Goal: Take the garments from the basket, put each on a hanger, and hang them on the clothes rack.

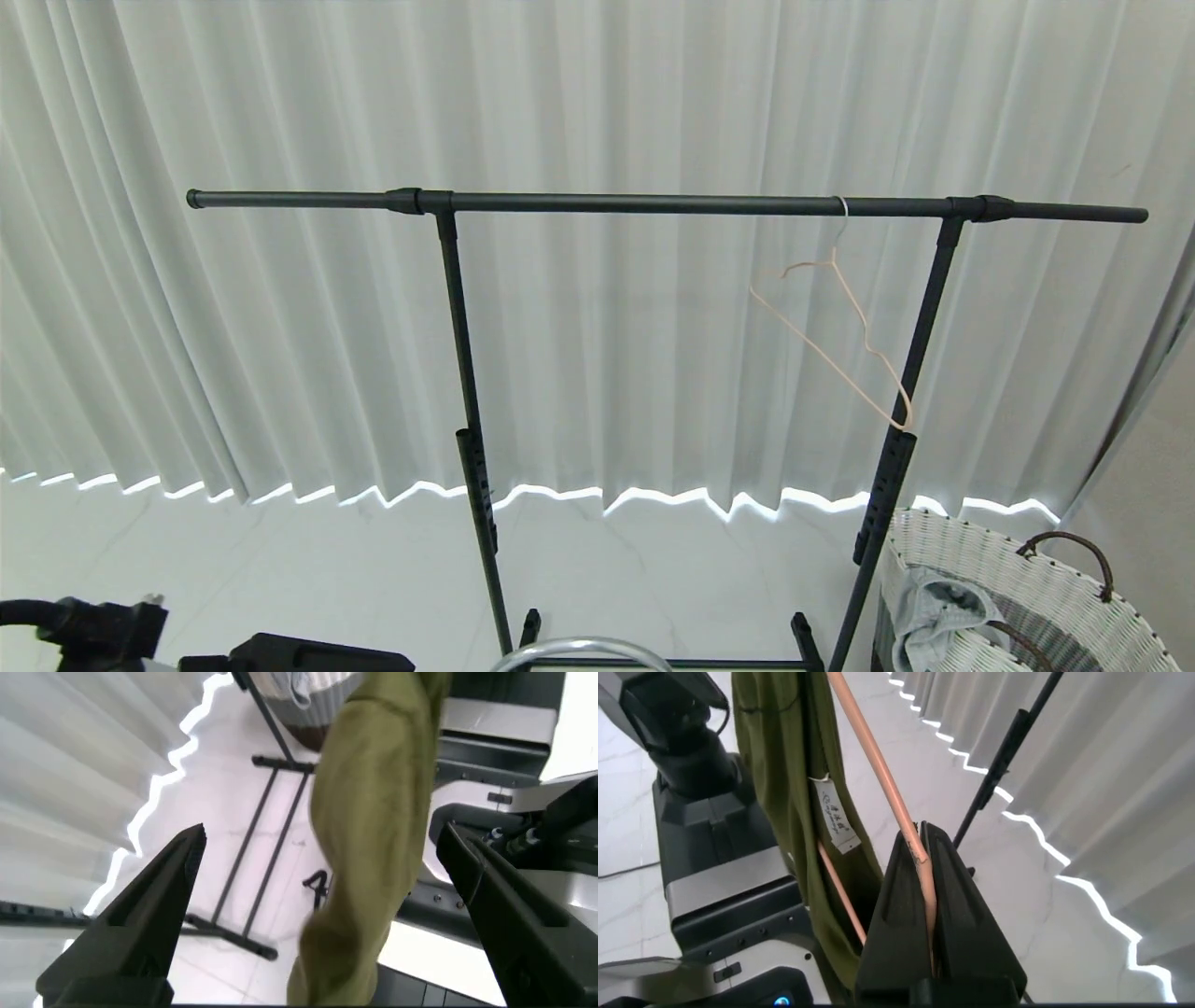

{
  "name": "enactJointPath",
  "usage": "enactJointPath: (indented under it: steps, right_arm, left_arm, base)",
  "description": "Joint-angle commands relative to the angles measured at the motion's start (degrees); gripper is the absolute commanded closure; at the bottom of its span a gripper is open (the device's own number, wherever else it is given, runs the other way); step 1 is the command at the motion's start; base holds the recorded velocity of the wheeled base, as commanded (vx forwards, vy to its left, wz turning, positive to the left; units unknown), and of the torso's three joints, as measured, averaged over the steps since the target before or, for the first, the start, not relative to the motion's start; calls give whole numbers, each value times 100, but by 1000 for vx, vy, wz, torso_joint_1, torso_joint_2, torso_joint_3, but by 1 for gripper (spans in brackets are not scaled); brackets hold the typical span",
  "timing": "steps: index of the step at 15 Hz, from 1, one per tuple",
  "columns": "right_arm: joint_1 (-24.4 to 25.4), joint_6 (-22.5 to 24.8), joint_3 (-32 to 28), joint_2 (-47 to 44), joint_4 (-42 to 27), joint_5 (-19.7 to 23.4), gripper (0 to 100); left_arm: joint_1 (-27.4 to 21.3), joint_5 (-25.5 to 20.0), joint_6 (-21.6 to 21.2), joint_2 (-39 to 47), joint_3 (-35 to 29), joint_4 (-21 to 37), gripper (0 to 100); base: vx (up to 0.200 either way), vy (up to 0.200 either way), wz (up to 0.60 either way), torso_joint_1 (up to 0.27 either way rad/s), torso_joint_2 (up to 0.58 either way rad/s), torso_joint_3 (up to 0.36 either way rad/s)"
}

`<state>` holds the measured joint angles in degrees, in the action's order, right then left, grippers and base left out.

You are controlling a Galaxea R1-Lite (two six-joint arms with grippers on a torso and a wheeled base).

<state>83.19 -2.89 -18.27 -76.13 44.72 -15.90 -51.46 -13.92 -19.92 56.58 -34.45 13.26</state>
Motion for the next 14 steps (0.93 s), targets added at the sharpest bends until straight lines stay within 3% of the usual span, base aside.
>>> enactJointPath:
  steps: [1, 7, 8, 14]
  right_arm:
    - [13, -1, -27, -77, 2, -1, 100]
    - [83, -10, -185, -183, 20, -10, 100]
    - [92, -27, -212, -209, 20, -10, 100]
    - [92, -54, -414, -200, 20, -28, 100]
  left_arm:
    - [4, 3, 6, 196, 26, 1, 0]
    - [4, 3, 14, 293, 70, -78, 0]
    - [4, 3, 14, 284, 105, -78, 100]
    - [4, 12, -3, 266, 193, -78, 100]
  base:
    - [0, 0, 0, 0, 0, 0]
    - [0, 0, 0, 0, 0, 0]
    - [0, 0, 0, 0, 0, 0]
    - [0, 0, 0, 0, 0, 0]
